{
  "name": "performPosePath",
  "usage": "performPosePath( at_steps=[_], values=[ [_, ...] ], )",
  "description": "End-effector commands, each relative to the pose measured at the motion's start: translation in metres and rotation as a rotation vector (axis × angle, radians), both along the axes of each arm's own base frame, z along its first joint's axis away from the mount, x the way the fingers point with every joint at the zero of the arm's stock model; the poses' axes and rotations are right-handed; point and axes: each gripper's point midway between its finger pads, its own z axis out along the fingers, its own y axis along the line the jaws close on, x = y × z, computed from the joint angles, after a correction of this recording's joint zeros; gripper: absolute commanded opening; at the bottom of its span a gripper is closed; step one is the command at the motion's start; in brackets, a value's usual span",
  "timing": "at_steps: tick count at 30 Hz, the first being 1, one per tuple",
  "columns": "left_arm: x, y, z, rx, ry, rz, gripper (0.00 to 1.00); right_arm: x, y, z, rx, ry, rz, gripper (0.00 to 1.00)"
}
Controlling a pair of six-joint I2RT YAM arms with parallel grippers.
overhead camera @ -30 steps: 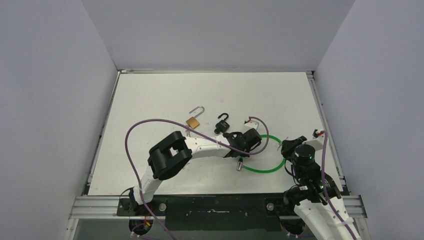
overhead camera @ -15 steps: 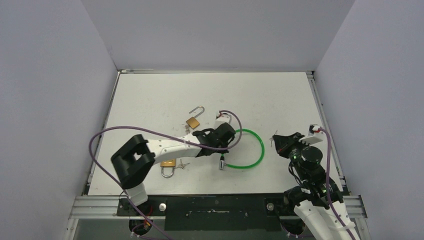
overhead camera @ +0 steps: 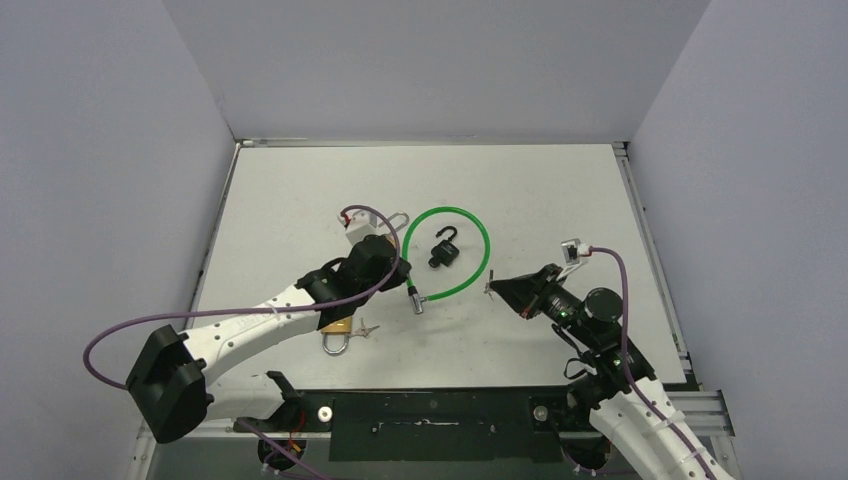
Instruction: Unlock with the key
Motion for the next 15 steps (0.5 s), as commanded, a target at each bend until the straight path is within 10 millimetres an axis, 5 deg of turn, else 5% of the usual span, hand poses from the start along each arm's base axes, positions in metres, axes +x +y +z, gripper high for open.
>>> performPosePath(
  at_steps=[1,7,15],
  values=[
    [0.013,0.011,0.042,-0.253,-0.049,0.118,0.00,-0.030,0.039,0.024,0.109,-0.091,0.171,0.00],
    [0.019,0.030,0.042,-0.365,-0.005,0.123,0.00,-0.058,0.096,-0.012,-0.005,-0.029,0.244,0.00],
    [0.012,0.031,0.044,-0.393,0.018,0.026,0.00,-0.048,0.130,-0.024,-0.033,0.030,0.257,0.00]
  ],
)
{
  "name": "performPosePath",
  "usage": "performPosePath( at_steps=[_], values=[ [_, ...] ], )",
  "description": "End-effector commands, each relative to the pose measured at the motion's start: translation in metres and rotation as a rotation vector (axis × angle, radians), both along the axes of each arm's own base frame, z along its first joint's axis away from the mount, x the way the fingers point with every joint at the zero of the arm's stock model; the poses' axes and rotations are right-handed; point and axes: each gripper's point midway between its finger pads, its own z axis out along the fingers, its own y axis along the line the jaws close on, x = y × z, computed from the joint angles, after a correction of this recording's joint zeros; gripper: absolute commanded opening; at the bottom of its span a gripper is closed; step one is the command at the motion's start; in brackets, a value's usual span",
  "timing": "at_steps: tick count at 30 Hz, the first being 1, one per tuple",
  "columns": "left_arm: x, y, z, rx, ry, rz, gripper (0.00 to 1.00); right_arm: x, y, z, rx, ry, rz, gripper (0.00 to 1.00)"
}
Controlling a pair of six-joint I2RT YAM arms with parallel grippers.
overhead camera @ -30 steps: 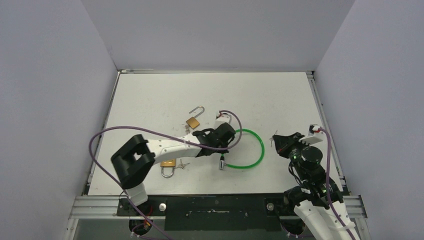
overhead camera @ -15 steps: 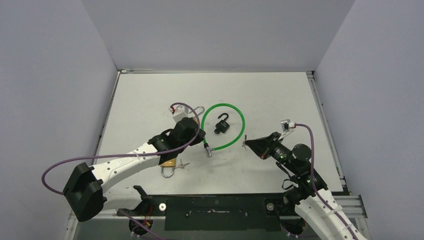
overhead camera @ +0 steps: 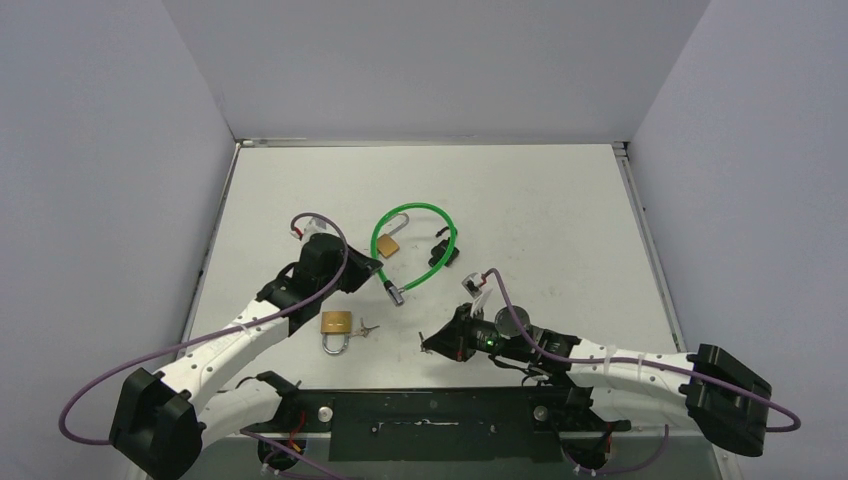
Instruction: Unlock with the key
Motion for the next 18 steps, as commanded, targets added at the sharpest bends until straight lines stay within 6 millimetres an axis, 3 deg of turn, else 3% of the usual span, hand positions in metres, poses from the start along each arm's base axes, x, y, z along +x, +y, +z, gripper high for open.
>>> performPosePath(
  at_steps=[1,9,16,18],
  values=[
    [0.003,-0.018,0.048,-0.132,-0.127,-0.090,0.00,0.025,0.030,0.061,0.162,-0.104,-0.049,0.00],
    [-0.004,-0.022,0.052,-0.146,-0.167,-0.169,0.00,0.031,0.053,0.065,0.168,-0.082,-0.002,0.00],
    [-0.007,-0.023,0.049,-0.155,-0.173,-0.186,0.00,0.031,0.053,0.068,0.190,-0.064,-0.011,0.00],
    [-0.005,-0.023,0.056,-0.169,-0.204,-0.188,0.00,0.031,0.052,0.069,0.194,-0.062,-0.018,0.00]
  ],
)
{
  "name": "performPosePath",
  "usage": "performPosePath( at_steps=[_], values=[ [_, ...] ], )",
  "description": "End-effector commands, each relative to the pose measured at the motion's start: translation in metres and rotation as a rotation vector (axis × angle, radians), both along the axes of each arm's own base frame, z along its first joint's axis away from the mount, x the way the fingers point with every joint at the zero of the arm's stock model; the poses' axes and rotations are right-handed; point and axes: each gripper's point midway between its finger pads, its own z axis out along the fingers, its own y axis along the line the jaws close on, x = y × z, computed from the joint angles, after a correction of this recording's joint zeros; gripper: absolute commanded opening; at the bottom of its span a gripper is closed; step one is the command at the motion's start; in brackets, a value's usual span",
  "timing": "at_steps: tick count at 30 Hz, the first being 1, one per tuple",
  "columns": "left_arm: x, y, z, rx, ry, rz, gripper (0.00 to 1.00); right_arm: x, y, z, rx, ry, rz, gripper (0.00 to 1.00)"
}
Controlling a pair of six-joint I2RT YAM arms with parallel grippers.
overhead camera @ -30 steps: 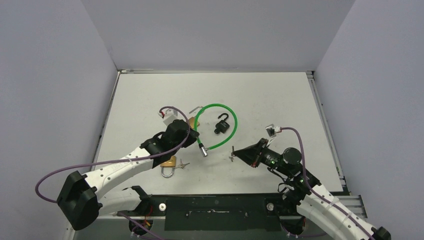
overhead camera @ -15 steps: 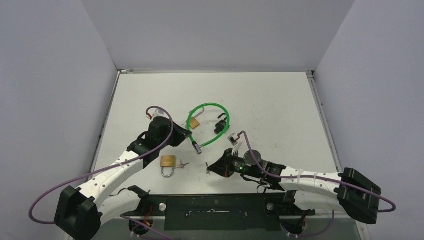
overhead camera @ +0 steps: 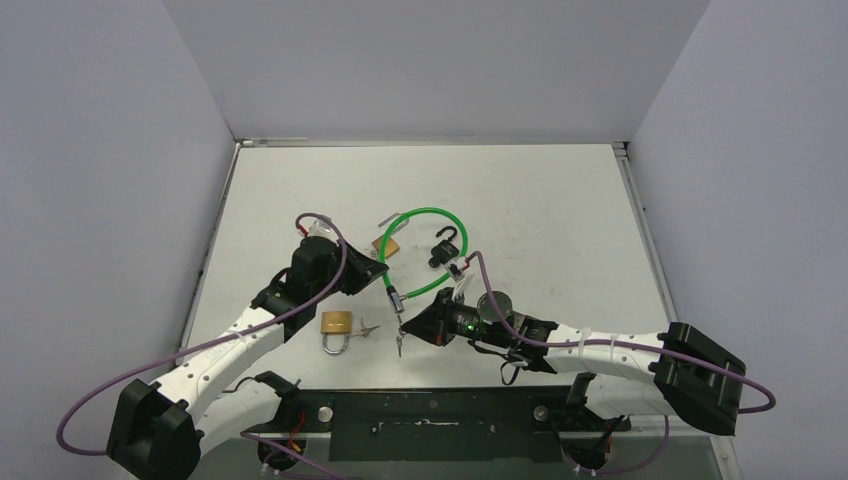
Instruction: Unlock with the key
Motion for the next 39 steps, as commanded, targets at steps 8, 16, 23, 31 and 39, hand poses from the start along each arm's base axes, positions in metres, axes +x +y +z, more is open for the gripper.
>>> performPosePath(
  at_steps=[8,16,23,31,39],
  values=[
    [0.010,-0.008,0.043,-0.109,-0.149,-0.025,0.00,0.015,0.004,0.030,0.103,-0.005,-0.052,0.00],
    [0.009,-0.008,0.044,-0.118,-0.150,-0.027,0.00,0.021,0.003,0.029,0.099,0.008,-0.064,0.00],
    [0.008,-0.010,0.048,-0.128,-0.163,-0.039,0.00,0.024,0.005,0.026,0.095,0.045,-0.070,0.00],
    [0.004,-0.011,0.054,-0.136,-0.197,-0.068,0.00,0.031,0.006,0.034,0.115,0.083,-0.070,0.00],
    [-0.002,-0.018,0.061,-0.159,-0.226,-0.134,0.00,0.028,0.006,0.050,0.161,0.087,0.008,0.00]
  ],
)
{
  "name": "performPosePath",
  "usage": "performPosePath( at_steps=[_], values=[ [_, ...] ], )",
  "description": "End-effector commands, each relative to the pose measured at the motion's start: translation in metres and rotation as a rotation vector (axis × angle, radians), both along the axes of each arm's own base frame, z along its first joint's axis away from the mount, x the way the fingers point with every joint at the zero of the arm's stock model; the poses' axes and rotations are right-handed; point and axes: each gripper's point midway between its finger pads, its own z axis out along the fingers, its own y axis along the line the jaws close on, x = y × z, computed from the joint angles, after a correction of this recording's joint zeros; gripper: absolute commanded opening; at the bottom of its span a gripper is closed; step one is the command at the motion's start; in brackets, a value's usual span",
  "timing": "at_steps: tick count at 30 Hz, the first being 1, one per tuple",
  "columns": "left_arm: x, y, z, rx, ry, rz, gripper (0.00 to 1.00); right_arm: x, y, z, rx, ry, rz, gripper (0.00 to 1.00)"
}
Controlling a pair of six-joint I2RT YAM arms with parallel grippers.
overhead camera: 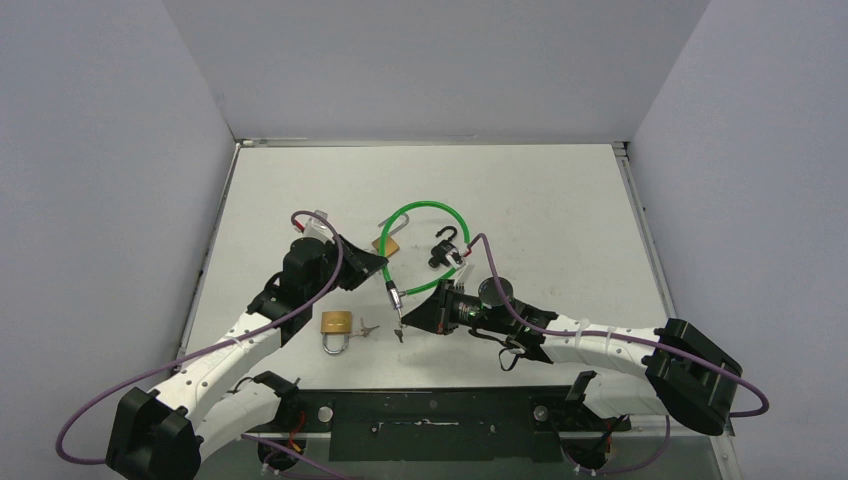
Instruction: Unlock with the key
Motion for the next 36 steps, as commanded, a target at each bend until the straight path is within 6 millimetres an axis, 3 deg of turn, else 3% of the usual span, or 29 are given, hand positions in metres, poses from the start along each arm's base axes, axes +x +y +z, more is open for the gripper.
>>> performPosePath(
  at_steps=[1,9,17,27,33,36],
  values=[
    [-0.008,-0.018,0.045,-0.106,-0.129,-0.114,0.00,0.014,0.006,0.045,0.124,-0.058,0.003,0.00],
    [-0.016,-0.024,0.051,-0.200,-0.128,-0.144,0.00,0.020,0.004,0.058,0.172,0.016,-0.021,0.00],
    [-0.019,-0.023,0.049,-0.278,-0.082,-0.118,0.00,0.036,0.000,0.066,0.193,-0.021,-0.108,0.00],
    [-0.023,-0.021,0.058,-0.350,-0.078,-0.098,0.00,0.050,0.010,0.058,0.151,-0.005,-0.158,0.00],
    [-0.023,-0.018,0.066,-0.397,-0.140,-0.087,0.00,0.043,0.002,0.058,0.243,0.079,-0.172,0.00],
    [-0.024,-0.017,0.071,-0.447,-0.160,-0.083,0.00,0.036,-0.006,0.069,0.355,0.136,-0.168,0.00]
  ],
)
